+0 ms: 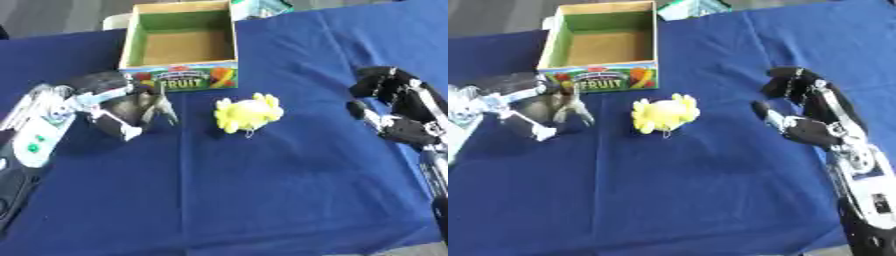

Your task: Pick up objects on the table and place them in the box.

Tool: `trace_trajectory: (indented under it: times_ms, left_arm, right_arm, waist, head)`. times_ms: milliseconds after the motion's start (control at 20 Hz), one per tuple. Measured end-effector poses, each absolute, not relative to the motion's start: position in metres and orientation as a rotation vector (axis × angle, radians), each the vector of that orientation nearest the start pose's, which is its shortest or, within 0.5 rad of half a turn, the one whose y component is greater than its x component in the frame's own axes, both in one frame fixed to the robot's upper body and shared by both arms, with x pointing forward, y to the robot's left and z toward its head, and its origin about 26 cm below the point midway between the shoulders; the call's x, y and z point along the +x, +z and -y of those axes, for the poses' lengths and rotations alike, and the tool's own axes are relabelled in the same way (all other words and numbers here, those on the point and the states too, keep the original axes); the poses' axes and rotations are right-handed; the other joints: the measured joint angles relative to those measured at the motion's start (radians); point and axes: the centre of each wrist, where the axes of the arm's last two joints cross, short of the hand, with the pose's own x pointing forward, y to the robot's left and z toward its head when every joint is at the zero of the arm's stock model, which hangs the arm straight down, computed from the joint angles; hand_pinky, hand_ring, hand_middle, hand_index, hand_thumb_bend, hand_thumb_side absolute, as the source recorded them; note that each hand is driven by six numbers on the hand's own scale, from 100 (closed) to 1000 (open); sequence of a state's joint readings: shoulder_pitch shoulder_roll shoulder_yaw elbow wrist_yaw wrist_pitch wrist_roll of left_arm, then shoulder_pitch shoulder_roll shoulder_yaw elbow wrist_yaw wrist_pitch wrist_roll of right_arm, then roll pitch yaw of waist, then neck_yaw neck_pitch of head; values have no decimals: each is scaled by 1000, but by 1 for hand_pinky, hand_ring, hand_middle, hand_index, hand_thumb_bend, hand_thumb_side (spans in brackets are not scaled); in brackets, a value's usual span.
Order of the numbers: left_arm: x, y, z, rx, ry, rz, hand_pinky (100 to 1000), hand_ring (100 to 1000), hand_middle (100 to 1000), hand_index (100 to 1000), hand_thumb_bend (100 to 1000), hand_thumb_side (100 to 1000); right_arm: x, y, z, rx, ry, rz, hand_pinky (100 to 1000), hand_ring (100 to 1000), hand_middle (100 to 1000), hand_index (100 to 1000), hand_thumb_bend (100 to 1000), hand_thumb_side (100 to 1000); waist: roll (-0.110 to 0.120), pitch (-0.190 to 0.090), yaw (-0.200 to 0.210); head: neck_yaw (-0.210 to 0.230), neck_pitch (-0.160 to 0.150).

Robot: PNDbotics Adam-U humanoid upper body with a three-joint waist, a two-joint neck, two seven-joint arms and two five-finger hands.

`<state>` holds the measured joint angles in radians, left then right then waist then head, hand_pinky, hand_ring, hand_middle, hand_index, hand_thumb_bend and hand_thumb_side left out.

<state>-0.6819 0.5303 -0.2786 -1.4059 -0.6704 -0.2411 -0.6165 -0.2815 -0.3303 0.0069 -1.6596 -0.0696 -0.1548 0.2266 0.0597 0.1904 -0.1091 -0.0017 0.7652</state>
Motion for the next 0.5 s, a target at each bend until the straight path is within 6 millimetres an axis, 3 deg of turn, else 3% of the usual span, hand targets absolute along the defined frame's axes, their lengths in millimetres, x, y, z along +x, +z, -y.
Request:
trace_trajectory:
  times_ms: [500]
  left_arm:
    - [421, 225, -266, 669, -1843, 1496, 694, 490, 434, 781, 100, 195]
  right_arm:
    - [338, 115, 287, 19, 549, 2017, 719, 691, 576, 762, 463, 236]
  waist:
    - [7, -6, -20]
  head:
    - [3, 0]
